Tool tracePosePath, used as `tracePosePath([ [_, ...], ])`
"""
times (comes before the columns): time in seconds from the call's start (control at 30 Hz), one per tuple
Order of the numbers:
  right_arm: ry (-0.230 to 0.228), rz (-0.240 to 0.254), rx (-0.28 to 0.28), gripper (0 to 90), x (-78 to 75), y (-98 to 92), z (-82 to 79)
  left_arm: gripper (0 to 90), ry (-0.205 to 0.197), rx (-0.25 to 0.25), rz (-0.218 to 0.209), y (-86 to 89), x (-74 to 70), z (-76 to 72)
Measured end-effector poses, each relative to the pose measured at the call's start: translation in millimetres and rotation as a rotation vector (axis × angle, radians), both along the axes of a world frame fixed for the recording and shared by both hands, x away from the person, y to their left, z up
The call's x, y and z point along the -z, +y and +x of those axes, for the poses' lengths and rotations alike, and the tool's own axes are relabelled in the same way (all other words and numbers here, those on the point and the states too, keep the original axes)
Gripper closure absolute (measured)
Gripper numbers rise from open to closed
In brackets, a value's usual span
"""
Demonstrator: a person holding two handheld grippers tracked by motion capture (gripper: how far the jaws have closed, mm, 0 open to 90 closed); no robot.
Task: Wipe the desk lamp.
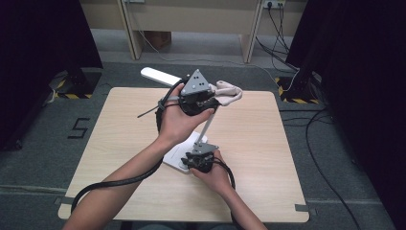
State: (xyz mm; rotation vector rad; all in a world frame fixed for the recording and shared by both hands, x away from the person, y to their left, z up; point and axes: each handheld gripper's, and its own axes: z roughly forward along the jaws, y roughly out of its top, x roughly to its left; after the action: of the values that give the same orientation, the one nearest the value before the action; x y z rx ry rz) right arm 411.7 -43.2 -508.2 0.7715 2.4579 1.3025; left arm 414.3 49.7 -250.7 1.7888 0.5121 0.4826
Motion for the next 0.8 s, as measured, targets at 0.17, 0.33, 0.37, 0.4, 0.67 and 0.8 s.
tracePosePath([
  [0.17,-0.001,0.001,0.000,67.5,0.1,-0.1,0.0,79.3,-0.002,0.015,0.001,-4.5,0.7,-1.9],
  [0.33,0.001,0.001,0.003,67.5,0.1,0.1,-0.4,79.8,0.000,0.033,0.006,-10.1,0.7,-3.3],
  [0.37,-0.001,0.001,0.001,67.4,0.2,0.1,-0.2,79.8,0.001,0.036,0.007,-11.4,0.8,-3.5],
  [0.4,0.001,0.001,0.004,67.4,0.1,0.1,-0.4,79.8,0.004,0.040,0.007,-12.9,1.1,-3.9],
  [0.67,-0.002,0.002,-0.001,67.4,0.4,-0.5,0.0,80.1,0.009,0.069,0.028,-22.7,10.2,-6.9],
  [0.8,0.000,0.005,-0.001,67.4,0.4,-0.5,0.0,80.2,0.012,0.078,0.040,-25.2,13.0,-8.7],
])
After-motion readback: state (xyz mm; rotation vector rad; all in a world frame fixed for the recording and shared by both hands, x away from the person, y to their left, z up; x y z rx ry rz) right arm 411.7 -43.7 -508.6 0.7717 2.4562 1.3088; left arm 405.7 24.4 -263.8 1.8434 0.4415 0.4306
